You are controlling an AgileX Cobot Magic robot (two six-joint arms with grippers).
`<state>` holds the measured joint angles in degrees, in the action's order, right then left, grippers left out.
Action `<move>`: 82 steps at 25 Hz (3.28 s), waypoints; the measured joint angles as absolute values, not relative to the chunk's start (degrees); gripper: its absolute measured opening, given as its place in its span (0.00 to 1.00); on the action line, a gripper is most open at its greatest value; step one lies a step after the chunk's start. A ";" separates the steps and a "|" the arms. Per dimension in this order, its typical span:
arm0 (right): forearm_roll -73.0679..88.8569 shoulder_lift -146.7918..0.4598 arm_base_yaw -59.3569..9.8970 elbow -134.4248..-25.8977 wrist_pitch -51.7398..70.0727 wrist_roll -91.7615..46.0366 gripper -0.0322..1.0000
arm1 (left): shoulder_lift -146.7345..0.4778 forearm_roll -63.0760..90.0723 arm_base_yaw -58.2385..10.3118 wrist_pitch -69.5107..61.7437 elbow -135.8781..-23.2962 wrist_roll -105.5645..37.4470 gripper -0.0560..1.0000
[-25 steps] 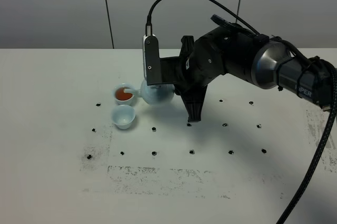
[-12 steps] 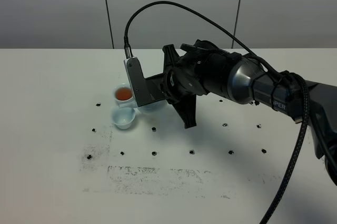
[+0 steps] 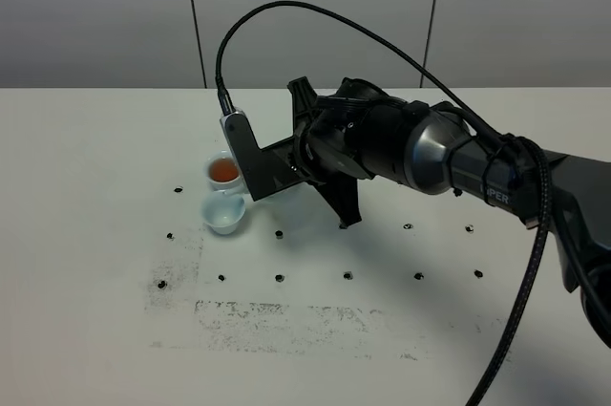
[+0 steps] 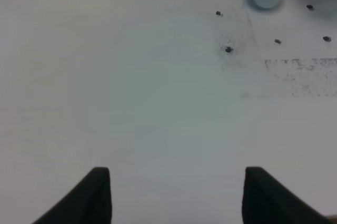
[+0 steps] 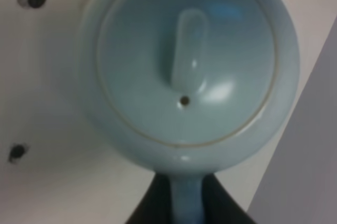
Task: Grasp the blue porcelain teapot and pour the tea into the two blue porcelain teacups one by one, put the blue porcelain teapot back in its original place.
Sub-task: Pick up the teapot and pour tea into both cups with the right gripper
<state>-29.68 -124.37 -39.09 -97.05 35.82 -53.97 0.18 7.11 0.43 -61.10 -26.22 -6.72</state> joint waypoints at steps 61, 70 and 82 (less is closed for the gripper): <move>-57.00 -125.63 -41.90 -97.05 34.63 -50.31 0.07 | 0.18 7.11 0.43 -61.10 -26.22 -6.67 0.54; -57.90 -125.70 -42.57 -97.05 34.77 -49.69 0.07 | 0.18 7.11 0.43 -61.10 -26.22 -6.67 0.54; -60.69 -125.94 -42.65 -97.05 35.17 -48.29 0.07 | 0.18 7.11 0.43 -61.10 -26.22 -6.73 0.54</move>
<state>-60.69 -125.94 -42.65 -97.05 35.17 -48.29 0.18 7.11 0.43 -61.10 -26.22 -6.73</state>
